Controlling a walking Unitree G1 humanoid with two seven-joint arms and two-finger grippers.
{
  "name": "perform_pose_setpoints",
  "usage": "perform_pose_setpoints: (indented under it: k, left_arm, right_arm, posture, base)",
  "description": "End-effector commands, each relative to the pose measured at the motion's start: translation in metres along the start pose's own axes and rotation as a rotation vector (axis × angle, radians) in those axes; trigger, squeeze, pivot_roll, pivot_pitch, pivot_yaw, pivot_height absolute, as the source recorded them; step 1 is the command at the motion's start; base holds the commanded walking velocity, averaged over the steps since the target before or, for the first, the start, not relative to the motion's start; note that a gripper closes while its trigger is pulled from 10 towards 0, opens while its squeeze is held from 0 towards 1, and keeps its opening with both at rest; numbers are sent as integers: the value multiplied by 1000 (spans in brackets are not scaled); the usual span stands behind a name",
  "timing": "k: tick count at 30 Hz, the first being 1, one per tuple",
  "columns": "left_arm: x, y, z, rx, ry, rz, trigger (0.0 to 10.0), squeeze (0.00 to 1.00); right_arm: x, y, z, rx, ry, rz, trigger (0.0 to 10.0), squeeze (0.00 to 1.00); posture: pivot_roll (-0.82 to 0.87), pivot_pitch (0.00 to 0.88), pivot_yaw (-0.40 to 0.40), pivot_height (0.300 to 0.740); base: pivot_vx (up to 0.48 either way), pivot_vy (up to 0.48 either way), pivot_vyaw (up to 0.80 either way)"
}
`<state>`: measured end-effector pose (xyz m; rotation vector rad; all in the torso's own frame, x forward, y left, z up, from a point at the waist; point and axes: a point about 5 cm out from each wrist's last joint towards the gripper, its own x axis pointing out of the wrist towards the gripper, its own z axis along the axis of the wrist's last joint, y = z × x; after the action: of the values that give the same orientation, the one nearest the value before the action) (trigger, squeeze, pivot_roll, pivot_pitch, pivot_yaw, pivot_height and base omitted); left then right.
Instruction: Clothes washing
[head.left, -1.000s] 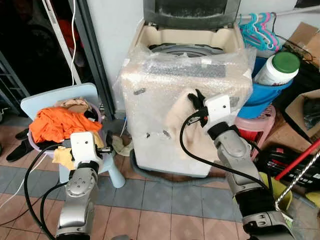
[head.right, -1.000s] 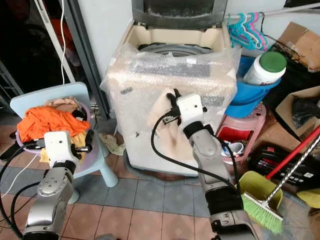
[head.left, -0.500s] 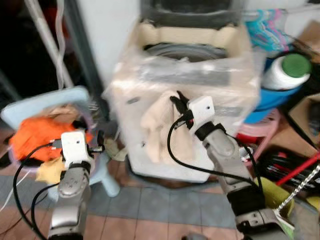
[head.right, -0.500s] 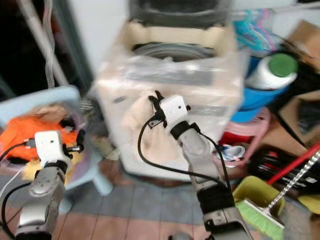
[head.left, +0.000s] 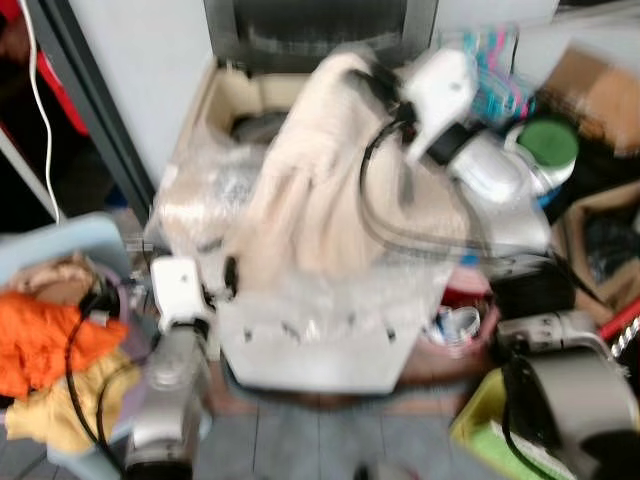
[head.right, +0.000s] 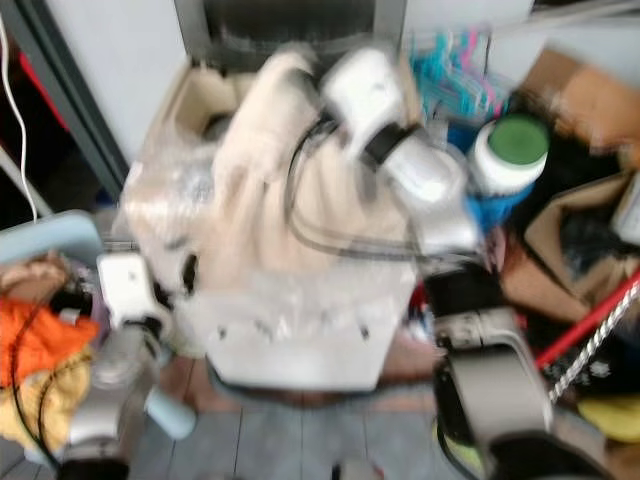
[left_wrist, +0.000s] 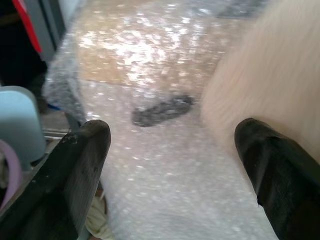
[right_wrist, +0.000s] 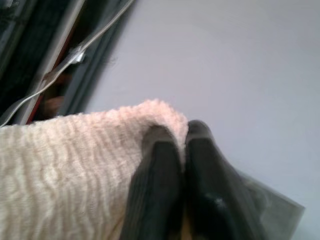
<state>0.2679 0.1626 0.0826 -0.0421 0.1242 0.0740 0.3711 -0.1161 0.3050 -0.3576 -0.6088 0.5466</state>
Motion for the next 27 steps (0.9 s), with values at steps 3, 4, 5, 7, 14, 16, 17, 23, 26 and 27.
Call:
perform_pose_setpoints:
  k: [3, 4, 5, 7, 14, 16, 17, 23, 26, 27]
  left_arm:
    - [0, 11, -2, 25, 14, 43, 10000, 0]
    - [0, 11, -2, 23, 13, 48, 10000, 0]
    - [-1, 11, -2, 21, 11, 53, 10000, 0]
    - [-2, 12, -2, 16, 11, 67, 10000, 0]
    - [-2, 11, -1, 24, 11, 63, 10000, 0]
    - [-1, 10, -1, 26, 12, 59, 10000, 0]
    - [-1, 10, -1, 26, 12, 59, 10000, 0]
    - [0, 9, -1, 19, 9, 51, 10000, 0]
    - [0, 9, -1, 18, 5, 48, 10000, 0]
    - [0, 9, 0, 17, 3, 48, 10000, 0]
  right_arm:
    - [17, -79, 44, 88, -128, -425, 10000, 0]
    - [15, -84, 41, 91, -104, -453, 10000, 0]
    - [13, -86, 37, 95, -80, -460, 10000, 0]
    - [9, -68, 11, 150, 9, -387, 10000, 0]
    - [-4, 11, -37, 277, 145, -27, 10000, 0]
    - [-11, 25, -46, 289, 173, 22, 10000, 0]
    - [-11, 25, -46, 289, 173, 22, 10000, 0]
    - [-24, 28, -59, 337, 239, 4, 10000, 0]
    - [-22, 30, -57, 338, 239, 28, 10000, 0]
    - [-17, 31, -54, 328, 228, 54, 10000, 0]
  posture:
    - [-25, 0, 1, 740]
    - [-23, 0, -4, 740]
    - [-23, 0, -7, 740]
    - [-21, 0, -9, 740]
    - [-23, 1, 3, 740]
    - [-23, 1, 3, 740]
    - [-23, 1, 3, 740]
    - [-29, 2, 7, 740]
    - [-28, 0, 9, 740]
    - [-28, 0, 9, 740]
  base:
    - [0, 0, 0]
    - [0, 0, 0]
    - [0, 0, 0]
    - [0, 0, 0]
    - [0, 0, 0]
    - [0, 0, 0]
    - [0, 0, 0]
    - [0, 0, 0]
    - [84, 0, 0]
    - [262, 0, 0]
